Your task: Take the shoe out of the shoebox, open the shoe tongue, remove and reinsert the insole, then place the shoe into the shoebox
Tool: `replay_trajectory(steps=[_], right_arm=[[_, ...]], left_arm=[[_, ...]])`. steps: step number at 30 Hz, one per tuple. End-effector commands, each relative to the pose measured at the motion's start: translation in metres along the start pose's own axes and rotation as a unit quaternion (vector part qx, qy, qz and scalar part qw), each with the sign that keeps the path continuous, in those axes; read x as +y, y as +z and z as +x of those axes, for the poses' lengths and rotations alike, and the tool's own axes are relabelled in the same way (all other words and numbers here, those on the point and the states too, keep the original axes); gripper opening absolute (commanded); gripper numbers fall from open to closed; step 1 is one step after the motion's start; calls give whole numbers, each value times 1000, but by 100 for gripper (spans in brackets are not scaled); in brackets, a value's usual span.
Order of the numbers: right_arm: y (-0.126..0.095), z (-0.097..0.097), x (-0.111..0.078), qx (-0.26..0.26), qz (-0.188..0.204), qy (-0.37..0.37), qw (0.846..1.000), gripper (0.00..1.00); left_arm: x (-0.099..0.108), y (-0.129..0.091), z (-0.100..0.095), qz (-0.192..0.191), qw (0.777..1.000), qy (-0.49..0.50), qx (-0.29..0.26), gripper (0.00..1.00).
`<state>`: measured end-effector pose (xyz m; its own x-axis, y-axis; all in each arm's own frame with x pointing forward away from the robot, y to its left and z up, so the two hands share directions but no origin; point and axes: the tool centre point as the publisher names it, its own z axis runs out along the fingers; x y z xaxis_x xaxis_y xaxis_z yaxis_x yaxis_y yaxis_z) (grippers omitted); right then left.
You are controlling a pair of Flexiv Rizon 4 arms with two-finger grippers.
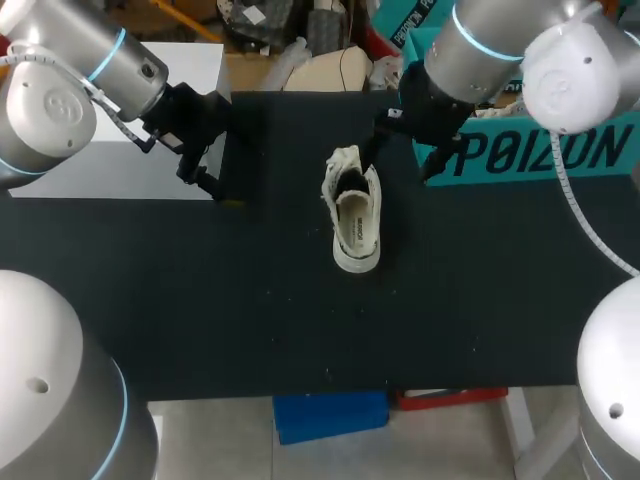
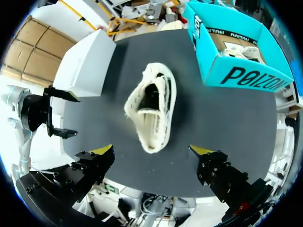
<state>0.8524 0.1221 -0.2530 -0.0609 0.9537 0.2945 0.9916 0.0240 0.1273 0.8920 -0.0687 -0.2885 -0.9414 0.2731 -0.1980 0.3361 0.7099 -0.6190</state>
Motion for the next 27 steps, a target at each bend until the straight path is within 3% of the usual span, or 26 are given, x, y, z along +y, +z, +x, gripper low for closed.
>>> replay_trajectory(steps=[1, 5, 14, 21, 22, 25, 27], right_arm=[[0, 3, 3, -45, 4, 1, 999, 100], [4, 4, 10, -51, 5, -19, 999, 100], [35, 8, 30, -78, 21, -75, 994, 100], [61, 6, 39, -92, 27, -77, 992, 80], [65, 4, 40, -94, 26, -75, 992, 82], [77, -2, 43, -98, 25, -74, 992, 72], [85, -6, 43, -101, 25, -72, 992, 71]], left_arm=[[0, 0, 1, -1, 1000, 1, -1, 100], [0, 0, 1, -1, 1000, 1, -1, 100], [0, 0, 1, -1, 1000, 1, -1, 100], [0, 0, 1, -1, 1000, 1, -1, 100], [0, 0, 1, -1, 1000, 1, -1, 100], [0, 0, 1, -1, 1000, 1, -1, 100], [0, 0, 1, -1, 1000, 1, -1, 100]])
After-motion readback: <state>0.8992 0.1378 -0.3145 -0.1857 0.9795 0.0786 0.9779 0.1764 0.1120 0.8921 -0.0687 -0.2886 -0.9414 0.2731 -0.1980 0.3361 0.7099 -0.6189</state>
